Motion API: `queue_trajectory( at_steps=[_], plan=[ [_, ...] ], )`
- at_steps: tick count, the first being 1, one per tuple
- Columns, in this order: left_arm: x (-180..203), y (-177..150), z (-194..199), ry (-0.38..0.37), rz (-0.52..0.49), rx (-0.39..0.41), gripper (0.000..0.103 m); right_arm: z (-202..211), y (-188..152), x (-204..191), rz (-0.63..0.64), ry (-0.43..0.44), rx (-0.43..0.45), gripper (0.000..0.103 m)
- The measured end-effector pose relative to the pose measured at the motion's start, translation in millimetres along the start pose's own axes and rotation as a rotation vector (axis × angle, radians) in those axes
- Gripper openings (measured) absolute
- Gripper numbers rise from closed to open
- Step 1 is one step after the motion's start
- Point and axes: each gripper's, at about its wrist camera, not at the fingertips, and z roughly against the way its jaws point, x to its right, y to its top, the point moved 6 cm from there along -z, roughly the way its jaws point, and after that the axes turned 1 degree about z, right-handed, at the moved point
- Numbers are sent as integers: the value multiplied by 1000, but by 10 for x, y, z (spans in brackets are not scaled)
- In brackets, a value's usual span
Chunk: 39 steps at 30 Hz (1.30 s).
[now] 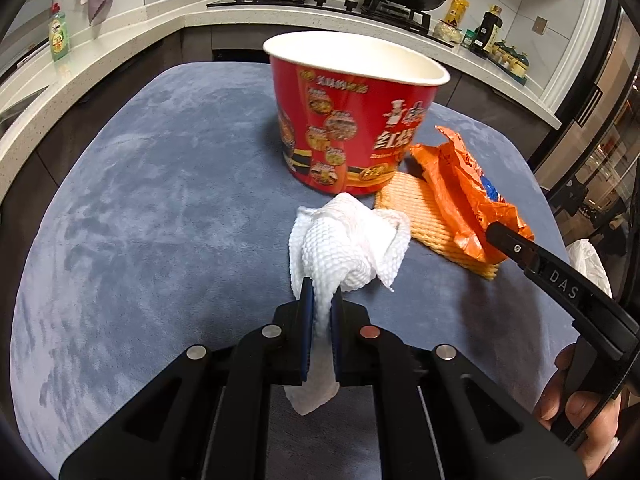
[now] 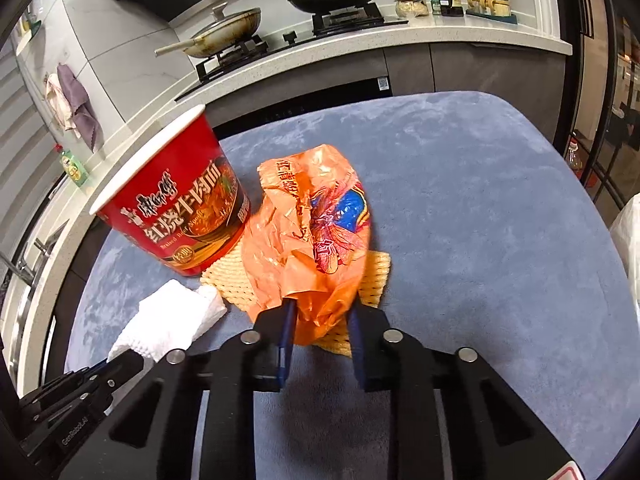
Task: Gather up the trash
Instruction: 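Grasp the orange wrapper with the right tool while the left tool grasps the white paper towel, then carry the wrapper and paper towel over the bin and release both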
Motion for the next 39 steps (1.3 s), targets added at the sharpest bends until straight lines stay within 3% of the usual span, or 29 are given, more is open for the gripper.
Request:
queue_trajectory(
  at_steps=[14, 22, 29, 39],
  plan=[
    [517, 28, 422, -59, -92, 74, 7, 668, 104, 238, -32, 1, 113, 17],
    [991, 62, 696, -104, -173, 126, 7, 1153, 159, 605, -67, -30, 188, 17],
    [1702, 40, 842, -184, -279, 143, 7, 1550, 110, 1181, -128, -101, 237, 17],
    [2931, -170, 885, -331, -444, 135, 7, 2045, -191, 2318, -279, -251, 268, 17]
  ],
)
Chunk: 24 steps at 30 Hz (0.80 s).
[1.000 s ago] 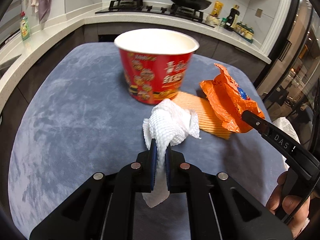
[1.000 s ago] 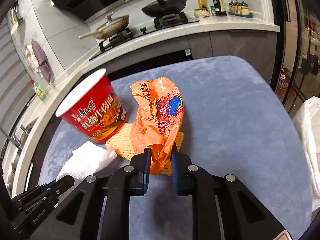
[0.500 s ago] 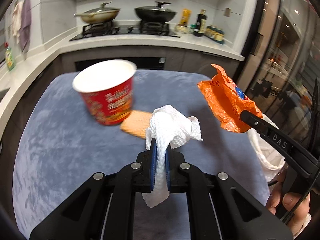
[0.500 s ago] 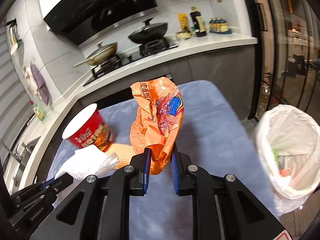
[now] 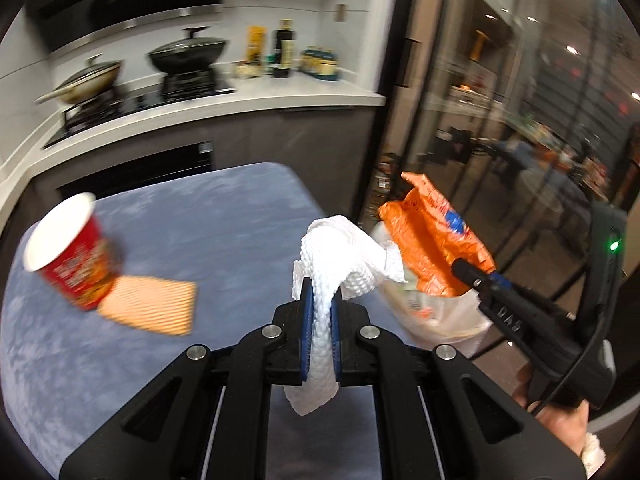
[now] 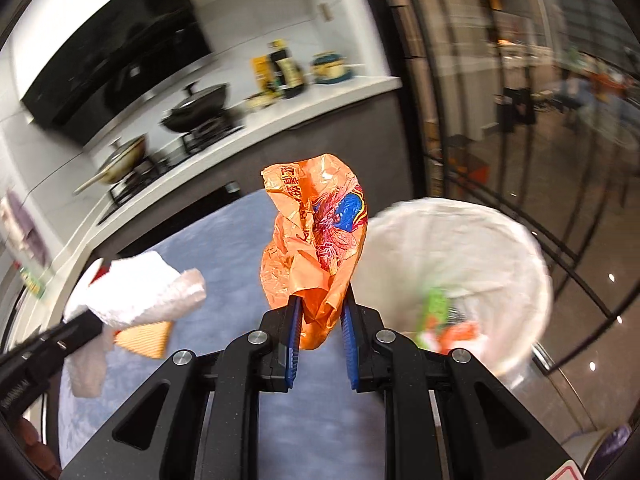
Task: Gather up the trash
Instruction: 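Carry the wrapper and paper towel over the bin and release both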
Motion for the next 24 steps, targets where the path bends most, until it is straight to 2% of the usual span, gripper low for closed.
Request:
queue_trajectory(
  at_steps=[5, 11, 21, 24],
  plan=[
    [444, 43, -238, -54, -52, -26, 8, 37, -21, 499, -49, -66, -5, 17],
    [811, 61, -443, -94, -101, -42, 8, 45, -56, 839, -93, -104, -8, 17],
    [1096, 22, -777, -97, -155, -90, 8, -54, -106, 1010, -113, -135, -29, 18],
    [1141, 19, -844, -106, -160, -103, 8, -83, -111, 1042, -121, -141, -32, 22]
  ],
)
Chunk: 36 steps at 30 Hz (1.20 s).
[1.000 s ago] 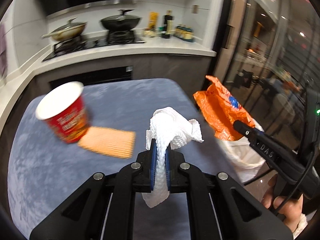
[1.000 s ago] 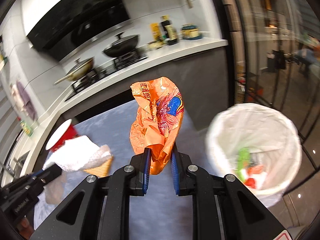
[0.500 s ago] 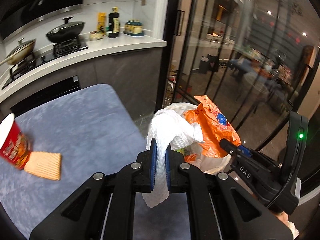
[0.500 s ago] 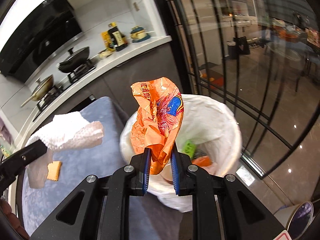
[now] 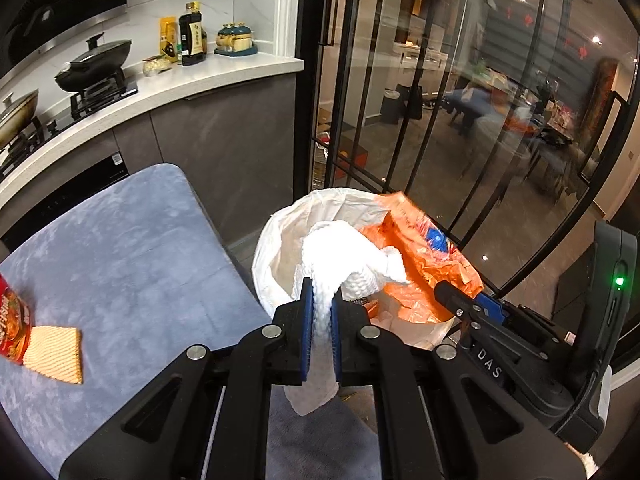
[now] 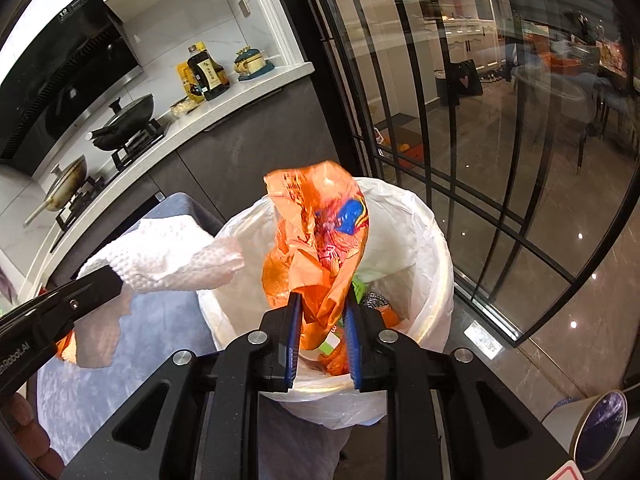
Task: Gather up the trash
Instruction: 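Carry the wrapper and paper towel over the bin and release both, then grasp the red noodle bucket rim with the left tool while the right tool grasps the orange foam net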
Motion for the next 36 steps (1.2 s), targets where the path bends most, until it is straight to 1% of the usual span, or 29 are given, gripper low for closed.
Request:
queue_trajectory(
  at_steps=[2, 5, 6, 7, 9, 11, 19, 21, 23, 32, 36],
  plan=[
    [22, 10, -35, -8, -6, -4, 8, -4, 7, 30, -9, -2, 2, 23],
    [47, 15, -75, -17, -4, -6, 9, 2, 13, 70, -27, -8, 9, 31],
    [42, 19, -83, -18, -1, -8, 14, 8, 16, 77, -31, -8, 13, 36],
    [42, 19, -90, -27, 5, -12, 17, 16, 26, 76, -37, -9, 21, 43],
    [31, 30, -77, -36, 18, -7, 30, 42, 34, 85, -48, -13, 34, 52],
    [26, 45, -56, -32, 21, 6, 34, 61, 44, 86, -52, -12, 43, 52],
    [-88, 68, -4, -19, 54, 10, 36, 108, 71, 1, -42, 9, 52, 52],
    [-126, 70, 30, -11, 62, 16, 41, 123, 66, -31, -36, 15, 53, 52],
    [-164, 72, 66, -5, 68, 24, 43, 147, 73, -88, -28, 23, 56, 52],
    [-363, 84, 239, 15, 86, 48, 43, 257, 84, -387, 16, 66, 63, 53],
    [-533, 70, 366, 34, 103, 65, 44, 312, 73, -570, 36, 92, 65, 54]
  ],
)
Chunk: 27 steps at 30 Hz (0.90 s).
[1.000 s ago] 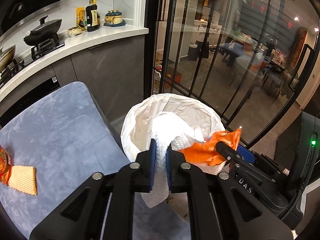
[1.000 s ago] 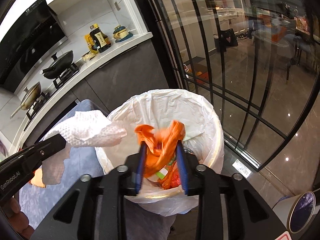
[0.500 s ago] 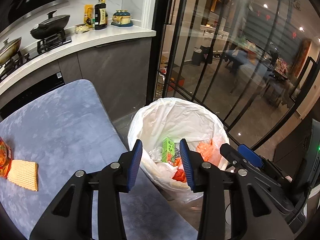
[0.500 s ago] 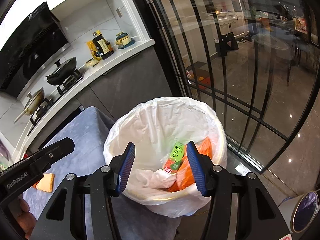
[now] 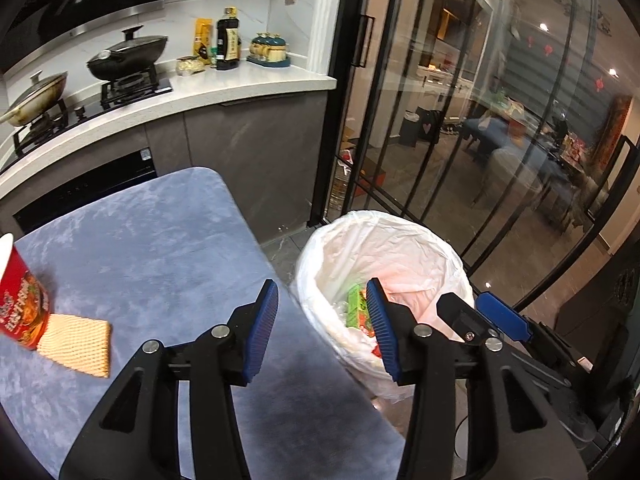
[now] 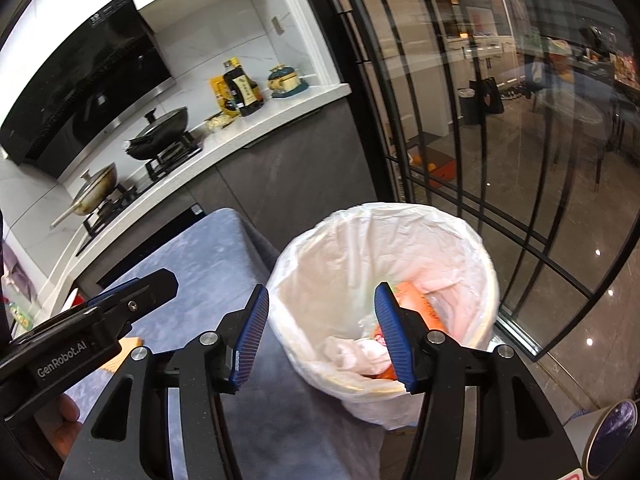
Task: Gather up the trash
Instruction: 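Grasp the red noodle bucket rim with the left tool while the right tool grasps the orange foam net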
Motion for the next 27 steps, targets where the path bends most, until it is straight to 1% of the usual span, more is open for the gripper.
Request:
queue_trajectory(
  at_steps=[5, 7, 9, 12, 18, 21, 22, 24, 27],
  plan=[
    [-324, 11, 171, 32, 46, 23, 45, -10, -45, -243, 31, 30, -16, 54],
    [-508, 13, 270, 63, 73, 36, 48, -7, -72, -371, 44, 47, -23, 54],
    [-734, 10, 394, 101, 104, 57, 55, -8, -97, -498, 57, 61, -28, 54],
    [-1037, -11, 557, 149, 144, 78, 61, -24, -159, -718, 81, 87, -41, 54],
    [-1892, -149, 902, 271, 277, 81, 63, -149, -388, -1251, 132, 154, -98, 54],
    [-2294, -232, 1056, 328, 340, 86, 66, -232, -540, -1570, 167, 192, -129, 54],
    [-2490, -271, 1129, 364, 364, 88, 67, -266, -594, -1677, 180, 203, -140, 54],
    [-2785, -334, 1212, 410, 402, 80, 67, -328, -699, -1879, 203, 223, -162, 54],
    [-3197, -426, 1282, 449, 482, 60, 67, -423, -829, -2135, 235, 245, -184, 54]
  ],
)
